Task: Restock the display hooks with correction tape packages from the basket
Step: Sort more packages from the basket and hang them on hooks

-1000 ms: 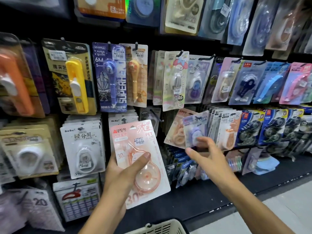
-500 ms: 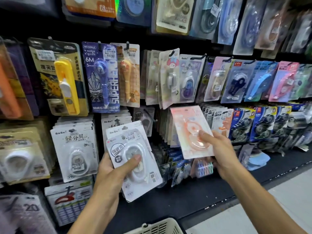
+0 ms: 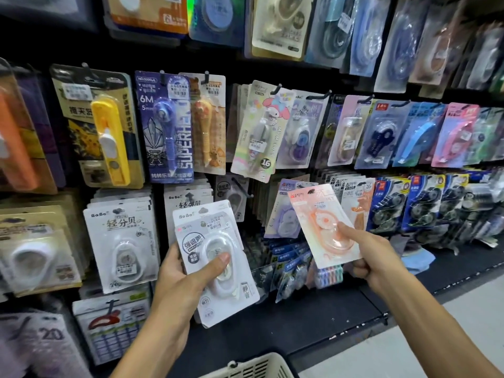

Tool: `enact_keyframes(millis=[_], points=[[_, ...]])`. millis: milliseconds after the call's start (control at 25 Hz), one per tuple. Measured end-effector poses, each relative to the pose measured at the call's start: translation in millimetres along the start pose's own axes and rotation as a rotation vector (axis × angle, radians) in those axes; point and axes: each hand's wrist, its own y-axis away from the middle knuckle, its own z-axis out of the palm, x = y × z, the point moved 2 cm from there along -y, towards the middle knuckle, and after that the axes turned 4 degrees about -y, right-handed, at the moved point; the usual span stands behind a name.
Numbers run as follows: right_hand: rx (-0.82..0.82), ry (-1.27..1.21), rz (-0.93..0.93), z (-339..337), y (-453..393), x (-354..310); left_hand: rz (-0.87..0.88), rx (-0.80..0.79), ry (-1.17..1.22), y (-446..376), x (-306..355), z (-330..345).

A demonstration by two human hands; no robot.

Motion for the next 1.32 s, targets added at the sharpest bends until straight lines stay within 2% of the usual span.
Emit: enact_keyframes(millis=[80,160,200,280,320,360,560,680,840,920,1080,1240,1320], points=[[0.015,-0.006,0.023,7.5,7.8,5.4,0.001,0.021,0.009,-0.3,-0.3,-0.9],[-0.008,0.113,-0.053,25.3,26.6,10.7,-0.004,0.066,0.012,-1.1,-3.1,0.4],[-0.135,0.185,-0.117,42.4,41.6,14.1,-0.007,0.089,0.004,-1.0,-4.6,2.7],[-0.539,0.281,-0.168,84.7,76.8,30.6,-0.010,0.117,-0.027,0.5,-8.1,6.2],[-0.681,0.325,-0.178,102.9,90.1,41.4,-0.015,0.122,-0.046,1.0,-8.7,6.8],[-0.740,0.348,-0.202,117.0,99.5,48.8,-0.021,0.128,-0.067,1.5,-7.9,5.4],[-0.540,0.004,-0.122,124.4,89.3,33.3,0.010,0.169,-0.049,-6.0,2.0,-18.5],[-0.369,0.085,-0.154,114.0,74.2,20.8,0.052,0.197,-0.073,-7.0,10.7,-25.1],[-0.227,0.062,-0.195,107.2,66.6,21.3,0.055,0.211,-0.080,-5.9,12.8,-23.5],[-0.209,0.086,-0.200,108.0,68.1,22.1,0.049,0.214,-0.082,-4.6,12.4,-21.5],[-0.306,0.136,-0.132,122.4,81.3,44.6,0.039,0.215,-0.075,-3.3,12.6,-18.8],[-0.740,0.107,-0.113,155.2,111.5,67.2,-0.008,0.154,-0.166,-2.5,16.0,-17.0],[-0.756,0.069,-0.118,166.6,115.2,63.2,-0.018,0.164,-0.254,-5.2,26.4,-25.5]])
